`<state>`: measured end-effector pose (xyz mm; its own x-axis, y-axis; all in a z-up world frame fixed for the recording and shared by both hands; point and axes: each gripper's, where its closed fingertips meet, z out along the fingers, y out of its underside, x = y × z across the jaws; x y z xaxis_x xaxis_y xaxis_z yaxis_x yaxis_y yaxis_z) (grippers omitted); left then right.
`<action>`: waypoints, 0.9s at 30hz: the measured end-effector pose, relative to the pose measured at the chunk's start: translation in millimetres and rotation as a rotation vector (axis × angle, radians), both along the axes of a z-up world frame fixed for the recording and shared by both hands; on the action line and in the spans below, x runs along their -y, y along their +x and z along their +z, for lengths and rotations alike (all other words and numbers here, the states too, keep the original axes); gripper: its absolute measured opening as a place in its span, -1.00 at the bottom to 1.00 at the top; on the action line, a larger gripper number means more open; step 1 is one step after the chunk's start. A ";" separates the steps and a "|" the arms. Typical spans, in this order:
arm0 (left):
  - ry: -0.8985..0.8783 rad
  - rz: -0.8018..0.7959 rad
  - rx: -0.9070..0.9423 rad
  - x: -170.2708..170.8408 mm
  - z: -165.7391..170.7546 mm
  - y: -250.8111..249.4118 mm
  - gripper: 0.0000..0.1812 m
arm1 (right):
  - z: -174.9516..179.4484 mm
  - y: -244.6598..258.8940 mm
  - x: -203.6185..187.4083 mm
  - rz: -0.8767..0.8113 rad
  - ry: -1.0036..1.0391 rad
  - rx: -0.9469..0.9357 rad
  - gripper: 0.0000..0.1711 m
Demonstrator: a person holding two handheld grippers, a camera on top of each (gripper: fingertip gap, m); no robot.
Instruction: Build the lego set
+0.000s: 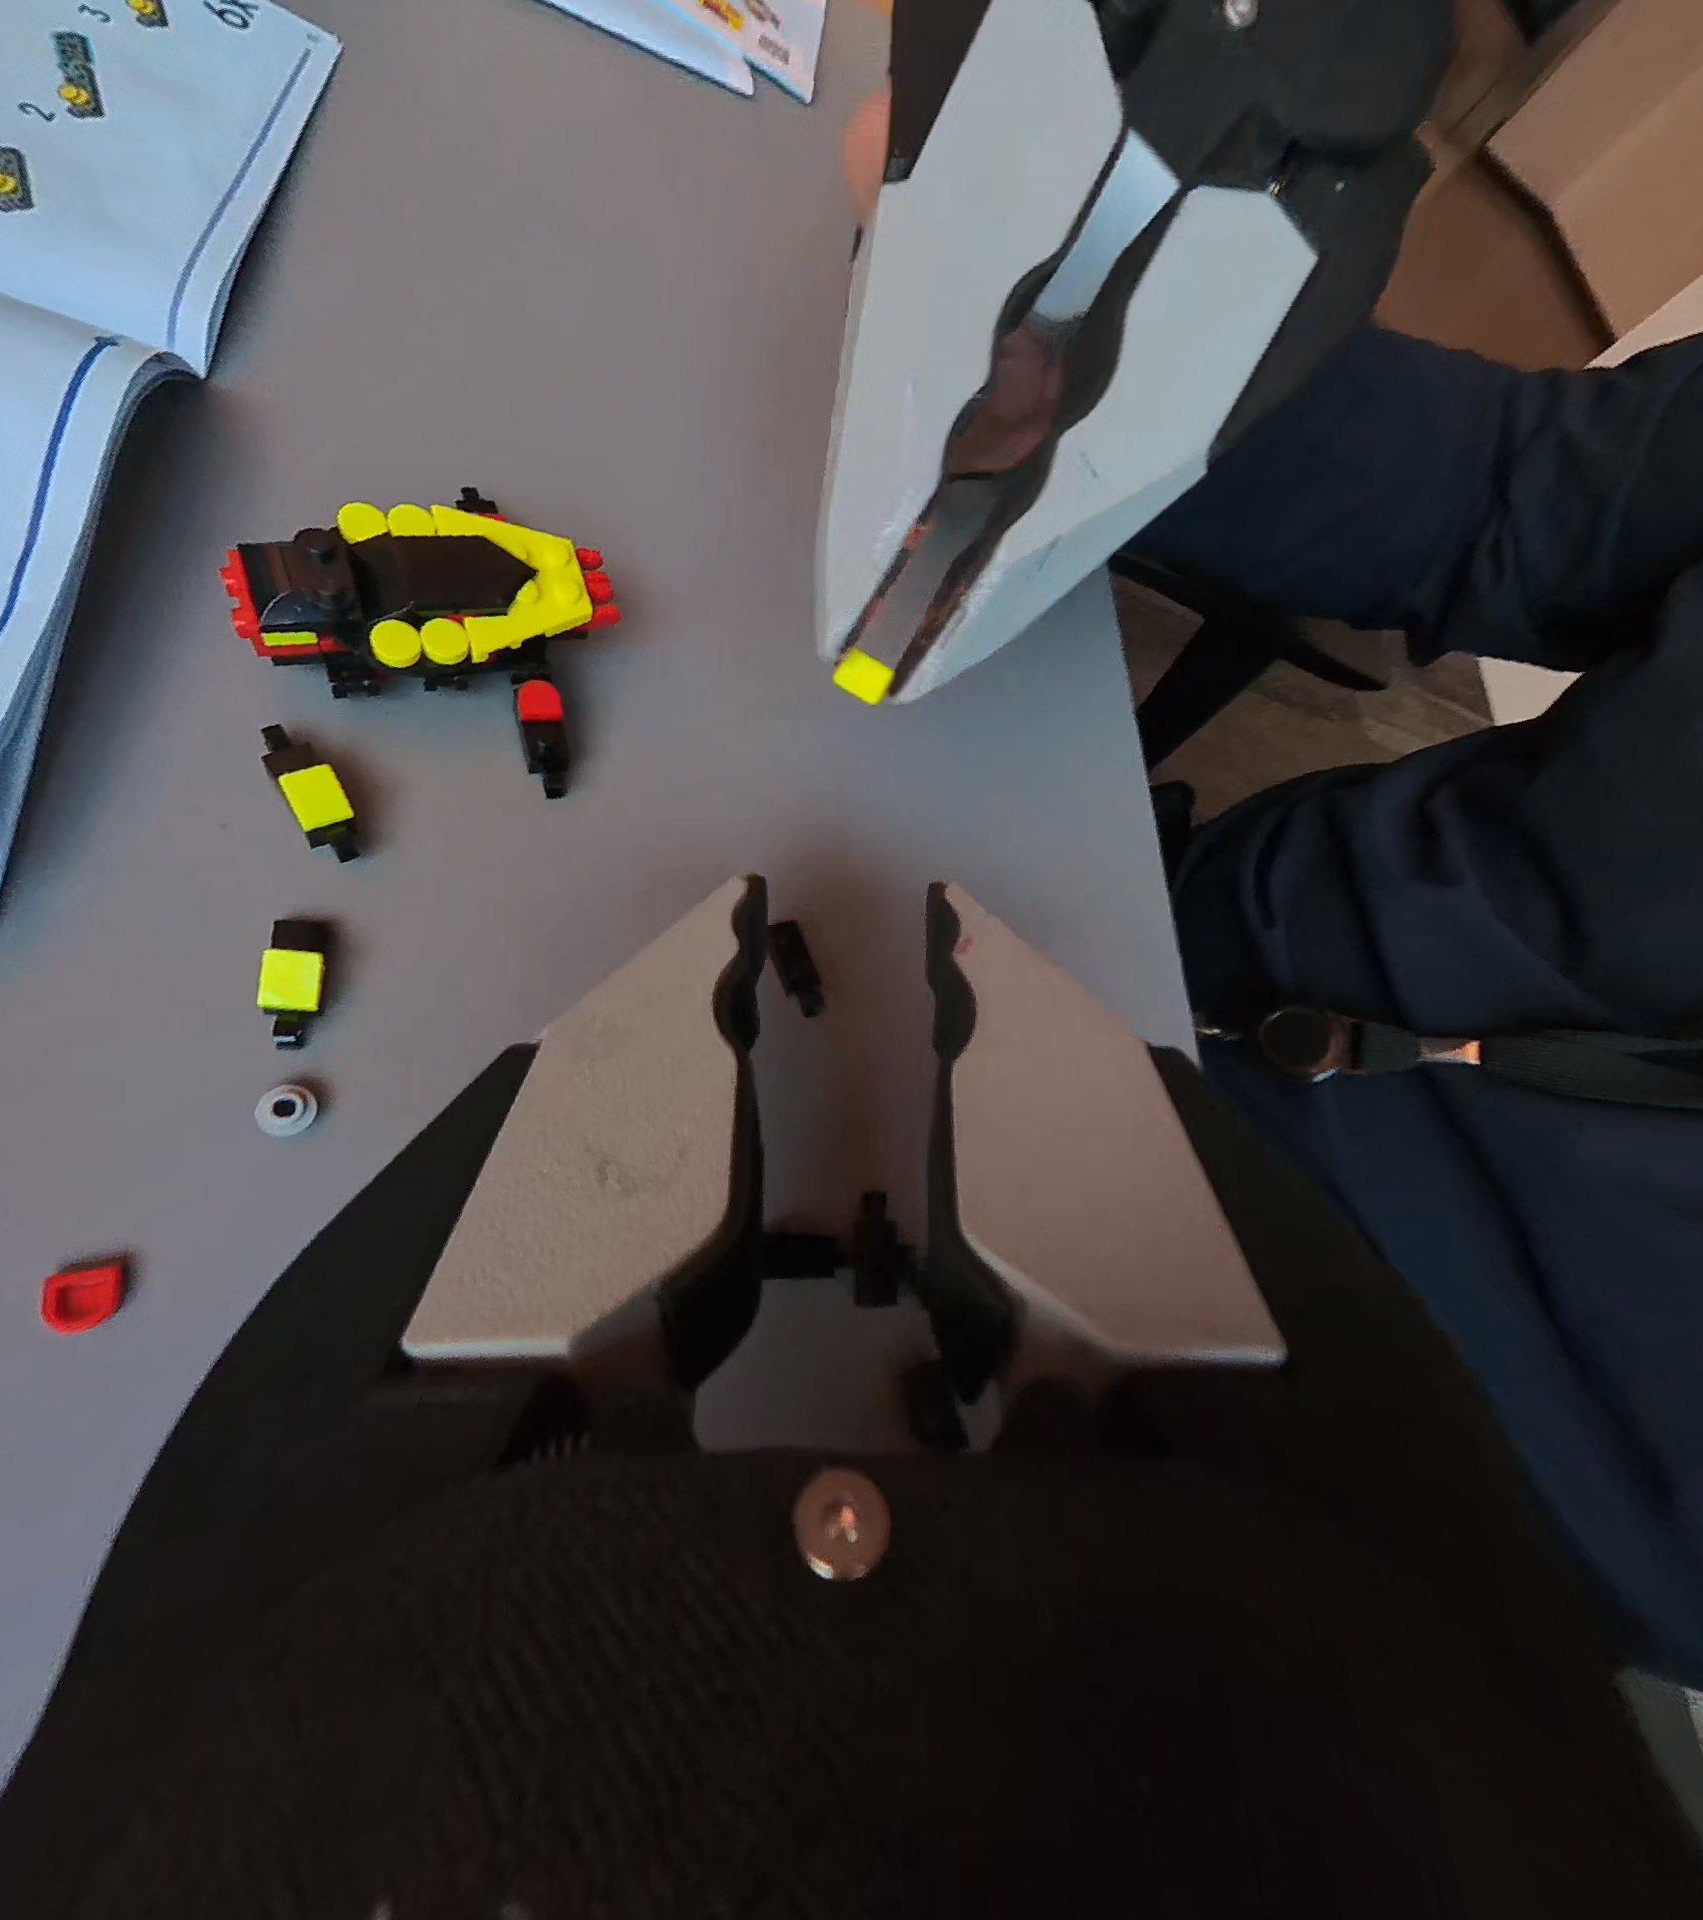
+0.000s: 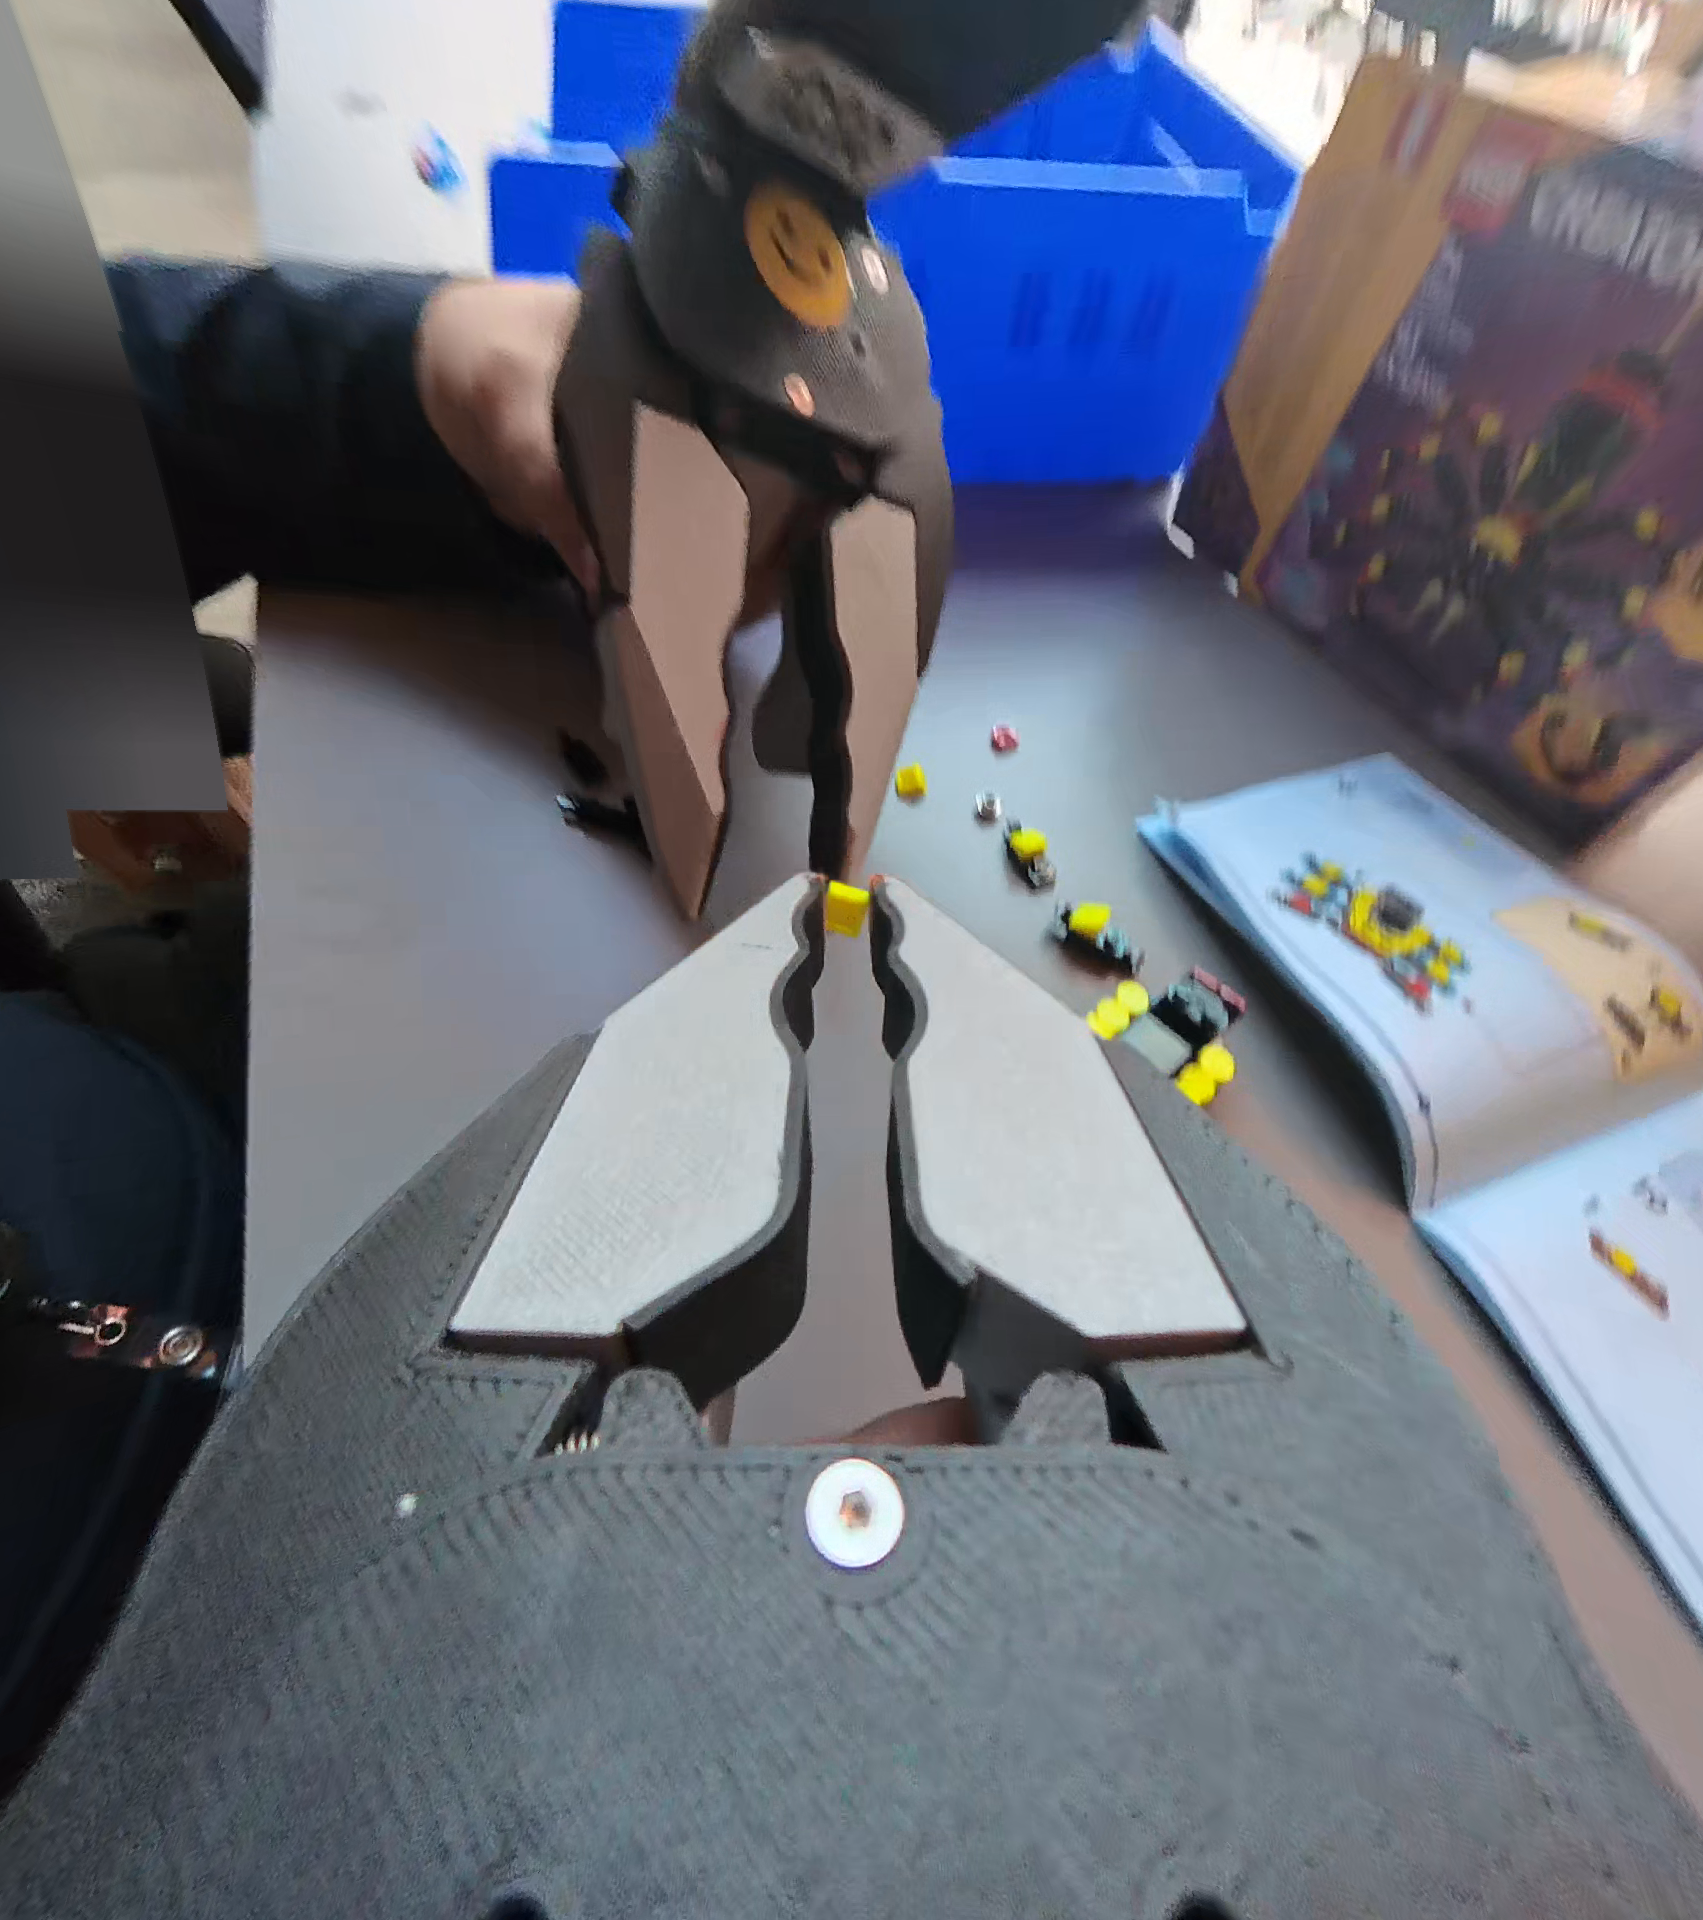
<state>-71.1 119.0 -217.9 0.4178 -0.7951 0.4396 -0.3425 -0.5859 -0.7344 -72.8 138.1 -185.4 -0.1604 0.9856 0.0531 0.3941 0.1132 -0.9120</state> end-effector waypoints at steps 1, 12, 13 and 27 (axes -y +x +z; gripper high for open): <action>-0.013 -0.004 0.028 0.7 2.4 1.1 -0.69 | 6.7 -2.3 3.1 0.024 0.011 -0.045 -0.94; -0.138 -0.123 0.521 16.5 69.8 5.8 -0.88 | 56.2 -0.3 32.0 0.206 0.111 -0.382 -0.95; -0.130 -0.124 0.537 16.2 72.5 6.0 -0.90 | 59.6 0.0 33.1 0.212 0.111 -0.401 -0.95; -0.110 -0.116 0.565 14.6 77.0 6.0 -0.90 | 49.0 -4.6 35.1 0.202 0.167 -0.377 -0.95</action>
<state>-65.0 104.4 -140.9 0.0078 -0.7591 0.6510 0.0182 -0.6508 -0.7590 -77.4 103.0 -136.4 -0.2872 0.9097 0.2999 -0.0063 0.3113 -0.9503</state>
